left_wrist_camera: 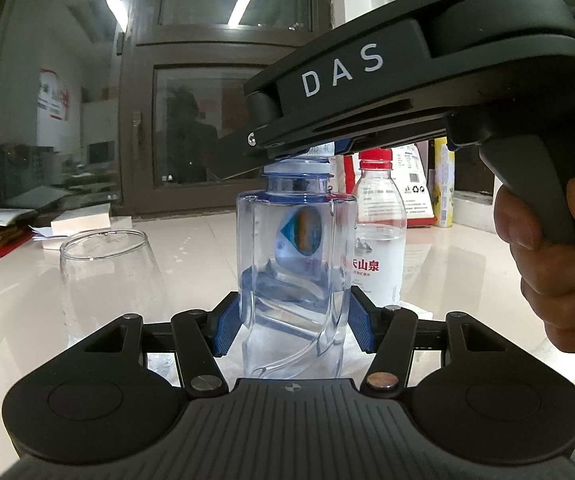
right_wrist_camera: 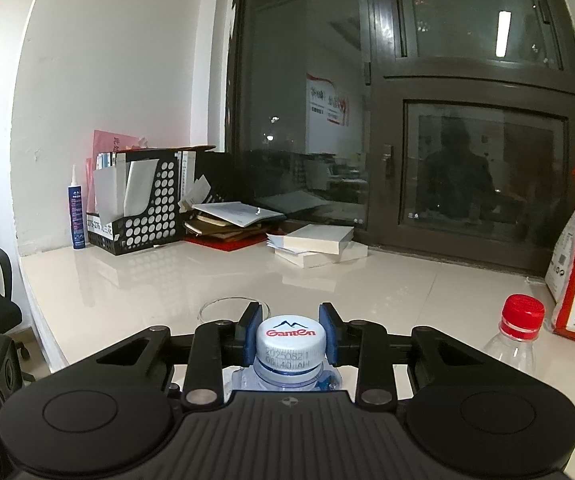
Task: Unscrew bottle cap and pour
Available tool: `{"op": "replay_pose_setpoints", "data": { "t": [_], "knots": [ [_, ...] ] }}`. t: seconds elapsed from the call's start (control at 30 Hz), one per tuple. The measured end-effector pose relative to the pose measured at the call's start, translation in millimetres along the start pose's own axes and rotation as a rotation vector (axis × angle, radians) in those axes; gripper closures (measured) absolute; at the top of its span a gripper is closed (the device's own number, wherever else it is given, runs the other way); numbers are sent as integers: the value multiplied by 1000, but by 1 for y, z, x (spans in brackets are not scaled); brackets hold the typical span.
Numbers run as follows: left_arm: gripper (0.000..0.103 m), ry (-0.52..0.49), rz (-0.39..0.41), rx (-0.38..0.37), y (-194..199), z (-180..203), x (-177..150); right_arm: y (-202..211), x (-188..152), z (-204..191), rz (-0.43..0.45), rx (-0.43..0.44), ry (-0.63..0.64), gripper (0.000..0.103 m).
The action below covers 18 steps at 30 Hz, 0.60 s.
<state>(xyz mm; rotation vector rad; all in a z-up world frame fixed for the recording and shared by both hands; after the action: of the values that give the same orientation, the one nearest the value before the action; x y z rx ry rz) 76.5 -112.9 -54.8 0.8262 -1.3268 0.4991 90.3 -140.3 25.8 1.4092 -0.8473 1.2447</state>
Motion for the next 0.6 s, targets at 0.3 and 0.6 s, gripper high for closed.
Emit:
{"op": "replay_pose_setpoints", "data": {
  "t": [0.3, 0.6],
  "knots": [
    [44, 8, 0, -29, 0, -6, 0, 0, -1, 0, 7, 63, 11, 70],
    [44, 25, -12, -94, 0, -13, 0, -2, -2, 2, 10, 163, 28, 70]
  ]
}}
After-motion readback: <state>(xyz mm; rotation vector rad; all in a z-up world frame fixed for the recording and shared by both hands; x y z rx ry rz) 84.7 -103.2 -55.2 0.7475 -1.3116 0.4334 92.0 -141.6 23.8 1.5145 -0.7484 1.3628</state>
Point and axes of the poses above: each gripper's, at about its wrist camera, not at the fingertips, and y roughly against the way its jaws point, z to its right, x to its top, the point moved 9 cm from there along -y, roughly the way its jaws point, and after that the axes turned 13 degrees about -x, right-handed, at the moved point
